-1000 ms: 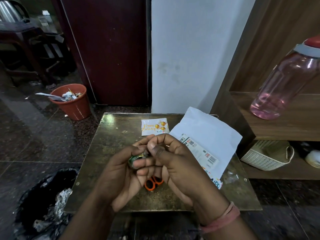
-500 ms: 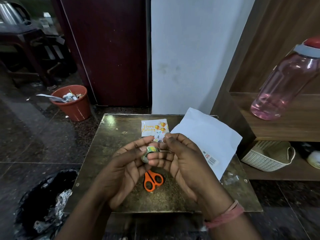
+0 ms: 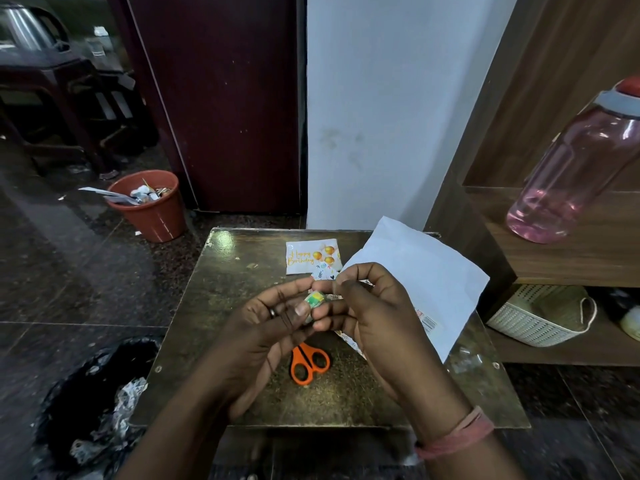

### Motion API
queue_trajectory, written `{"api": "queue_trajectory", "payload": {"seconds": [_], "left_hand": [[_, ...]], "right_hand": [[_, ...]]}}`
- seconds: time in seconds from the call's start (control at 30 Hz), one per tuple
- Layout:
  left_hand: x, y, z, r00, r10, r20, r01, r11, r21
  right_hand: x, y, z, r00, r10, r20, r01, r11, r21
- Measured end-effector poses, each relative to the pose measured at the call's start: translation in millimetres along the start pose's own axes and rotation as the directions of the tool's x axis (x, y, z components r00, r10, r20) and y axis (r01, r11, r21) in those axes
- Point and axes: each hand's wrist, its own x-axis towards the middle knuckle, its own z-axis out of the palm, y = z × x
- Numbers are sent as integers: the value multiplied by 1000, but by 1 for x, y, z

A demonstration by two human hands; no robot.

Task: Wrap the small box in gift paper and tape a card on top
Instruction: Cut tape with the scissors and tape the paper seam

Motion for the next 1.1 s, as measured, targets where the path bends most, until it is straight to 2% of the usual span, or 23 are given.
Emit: {"api": "queue_trajectory", "payload": {"seconds": [0.37,0.63,0.83,0.97,1.03,1.1], "left_hand": [[5,-7,-8,999,24,-43,-18,989,144],[0,-2,-3,999,-6,-48,16,977,211],[1,-2,-1,994,1,-112,17,988,156],[1,0,-2,993,-7,-114,13,999,51],[0,-1,0,995,-5,-100,4,1000,-10],[0,-3,1,996,-10,-92,5,999,-48]], "right_hand": [[4,11,-3,988,-137,-74,114,961,-252],[7,16,-6,984,-130,-121,99,966,-240],[9,19,-3,990,-48,-131,44,998,-35],[5,15,2,993,-25,-115,29,999,40],[3,13,3,991,-58,-119,59,998,6],[1,11,5,978,-167,-127,149,979,-140]]}}
